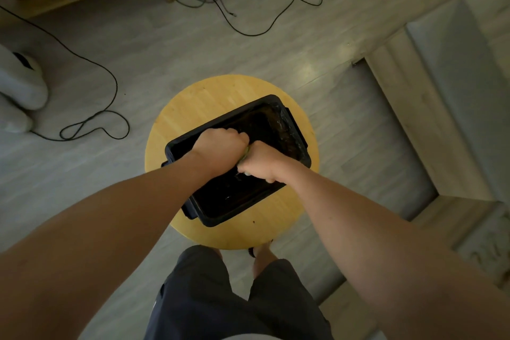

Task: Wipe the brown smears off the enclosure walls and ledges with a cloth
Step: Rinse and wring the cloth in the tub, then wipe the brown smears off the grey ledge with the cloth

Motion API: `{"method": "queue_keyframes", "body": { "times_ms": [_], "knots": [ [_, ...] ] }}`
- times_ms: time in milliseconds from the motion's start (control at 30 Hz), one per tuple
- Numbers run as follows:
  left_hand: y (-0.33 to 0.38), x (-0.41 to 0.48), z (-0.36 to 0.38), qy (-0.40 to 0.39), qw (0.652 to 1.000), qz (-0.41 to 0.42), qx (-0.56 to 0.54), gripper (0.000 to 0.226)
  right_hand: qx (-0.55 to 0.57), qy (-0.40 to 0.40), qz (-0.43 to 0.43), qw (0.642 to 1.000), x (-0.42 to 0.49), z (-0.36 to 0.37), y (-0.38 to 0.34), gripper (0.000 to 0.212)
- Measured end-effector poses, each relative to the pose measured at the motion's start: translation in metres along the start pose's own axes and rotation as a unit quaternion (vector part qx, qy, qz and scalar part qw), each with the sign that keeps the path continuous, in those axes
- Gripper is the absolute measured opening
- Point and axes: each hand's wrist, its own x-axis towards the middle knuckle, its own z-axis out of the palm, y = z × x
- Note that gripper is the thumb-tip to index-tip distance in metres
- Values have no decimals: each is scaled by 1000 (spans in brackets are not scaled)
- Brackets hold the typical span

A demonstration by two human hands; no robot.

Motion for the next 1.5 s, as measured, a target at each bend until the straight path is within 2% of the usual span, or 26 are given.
{"method": "queue_keyframes", "body": {
  "times_ms": [67, 100, 167, 200, 233, 300, 367, 400, 533, 600, 667, 767, 867, 933, 1000, 1033, 1067, 1200, 1300, 1333, 1433, 1500],
  "knots": [
    [3, 0, 1, 12, 999, 17, 42, 31, 98, -39, 31, 994, -3, 2, 7, 29],
    [5, 2, 1, 10, 998, 17, 55, 33, 117, -35, 24, 992, -2, 4, 11, 25],
    [5, 7, 1, -21, 999, -18, 43, 38, 90, 38, -34, 995, 3, 12, 15, 23],
    [6, 10, 1, -52, 997, -56, 5, 40, 69, 68, -60, 993, 4, 15, 17, 20],
    [5, 12, 0, -77, 990, -105, -52, 44, 74, 80, -63, 992, 6, 17, 19, 26],
    [9, 13, -1, -123, 952, -205, -190, 59, 161, 54, -57, 984, 5, 14, 33, 52],
    [21, 14, -8, -181, 895, -269, -305, 70, 270, 34, -64, 960, -4, 2, 53, 53],
    [31, 15, -17, -203, 867, -281, -358, 67, 317, 28, -68, 946, -12, -7, 64, 48],
    [101, 38, -63, -198, 761, -244, -568, 36, 432, 45, -90, 896, -57, -51, 135, 19],
    [158, 64, -83, -184, 735, -212, -617, 30, 481, 65, -90, 870, -85, -78, 190, 18],
    [211, 94, -97, -170, 714, -193, -651, 38, 513, 87, -87, 850, -108, -98, 243, 14],
    [319, 158, -114, -138, 709, -185, -666, 59, 565, 143, -73, 810, -156, -135, 352, 14],
    [458, 215, -140, -152, 732, -117, -654, 74, 617, 219, -68, 753, -222, -165, 480, 26],
    [530, 242, -152, -147, 733, -72, -660, 61, 636, 263, -70, 722, -258, -175, 540, 47],
    [624, 263, -168, -172, 722, -31, -670, 30, 668, 322, -82, 665, -307, -180, 610, 67],
    [662, 271, -175, -183, 712, -12, -678, 18, 679, 345, -86, 642, -328, -181, 636, 69],
    [699, 276, -182, -194, 705, 7, -682, 13, 682, 369, -89, 625, -346, -180, 661, 64],
    [838, 289, -203, -253, 698, 103, -662, 19, 702, 454, -90, 541, -419, -172, 744, 32],
    [917, 302, -209, -286, 691, 131, -651, 16, 689, 517, -50, 506, -457, -168, 792, 19],
    [937, 307, -210, -290, 694, 131, -646, 15, 669, 543, -14, 507, -467, -167, 804, 18],
    [1003, 324, -213, -321, 713, 150, -605, 19, 601, 620, 92, 496, -493, -168, 847, 32],
    [1036, 333, -218, -337, 717, 167, -587, 10, 586, 638, 95, 491, -505, -175, 866, 43]
  ]
}}
